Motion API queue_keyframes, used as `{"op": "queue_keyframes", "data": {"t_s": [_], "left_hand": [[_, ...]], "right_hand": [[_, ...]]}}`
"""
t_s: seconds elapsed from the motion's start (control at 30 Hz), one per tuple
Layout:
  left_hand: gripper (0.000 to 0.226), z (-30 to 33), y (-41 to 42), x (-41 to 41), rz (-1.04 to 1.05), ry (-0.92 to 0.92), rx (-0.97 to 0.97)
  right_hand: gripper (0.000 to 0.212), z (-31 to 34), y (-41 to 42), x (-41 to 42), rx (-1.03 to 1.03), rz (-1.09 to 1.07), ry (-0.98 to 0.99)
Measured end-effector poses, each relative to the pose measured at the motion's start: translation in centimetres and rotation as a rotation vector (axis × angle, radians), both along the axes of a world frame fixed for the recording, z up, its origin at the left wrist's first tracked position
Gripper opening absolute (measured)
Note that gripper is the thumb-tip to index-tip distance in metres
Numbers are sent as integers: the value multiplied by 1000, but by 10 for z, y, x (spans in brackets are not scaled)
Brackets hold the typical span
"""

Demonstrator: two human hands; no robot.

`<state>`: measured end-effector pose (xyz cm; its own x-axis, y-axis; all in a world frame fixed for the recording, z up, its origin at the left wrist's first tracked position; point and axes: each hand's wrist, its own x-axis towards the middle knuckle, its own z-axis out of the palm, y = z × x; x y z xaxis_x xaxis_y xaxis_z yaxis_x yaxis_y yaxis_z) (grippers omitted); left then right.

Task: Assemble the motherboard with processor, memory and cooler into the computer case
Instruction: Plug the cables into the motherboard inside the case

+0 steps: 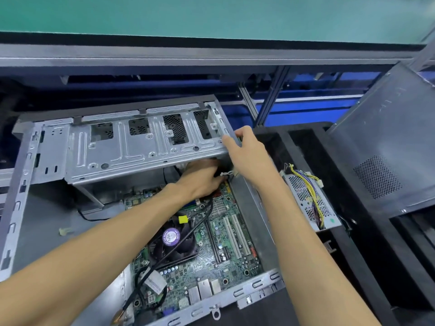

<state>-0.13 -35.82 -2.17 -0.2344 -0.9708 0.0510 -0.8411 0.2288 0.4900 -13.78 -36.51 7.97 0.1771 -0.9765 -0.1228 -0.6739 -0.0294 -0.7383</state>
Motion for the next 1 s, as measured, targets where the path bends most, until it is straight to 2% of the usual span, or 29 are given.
{"op": "queue_keyframes", "data": {"t_s": [0.27,0.5,0.63,0.7,0.87,1.0], "left_hand": [[28,-5,4,-3,-52,-157,-195],[24,-2,2,-3,-16,18,-80],[28,1,3,-3,-36,-123,-122],[26,5,2,-5,-4,-108,-118],[26,15,-3,-9,74,-20,39],[24,13,-2,-8,38,-115,-17]], "right_hand": [[28,-7,-3,-1,4,-40,-72],[30,-4,-1,-3,16,-32,-87],[31,-3,-1,-3,21,-41,-93],[32,-3,-1,-3,21,-42,-91],[31,-3,-1,-3,16,-45,-89],[31,-2,-1,-4,27,-56,-105]]}}
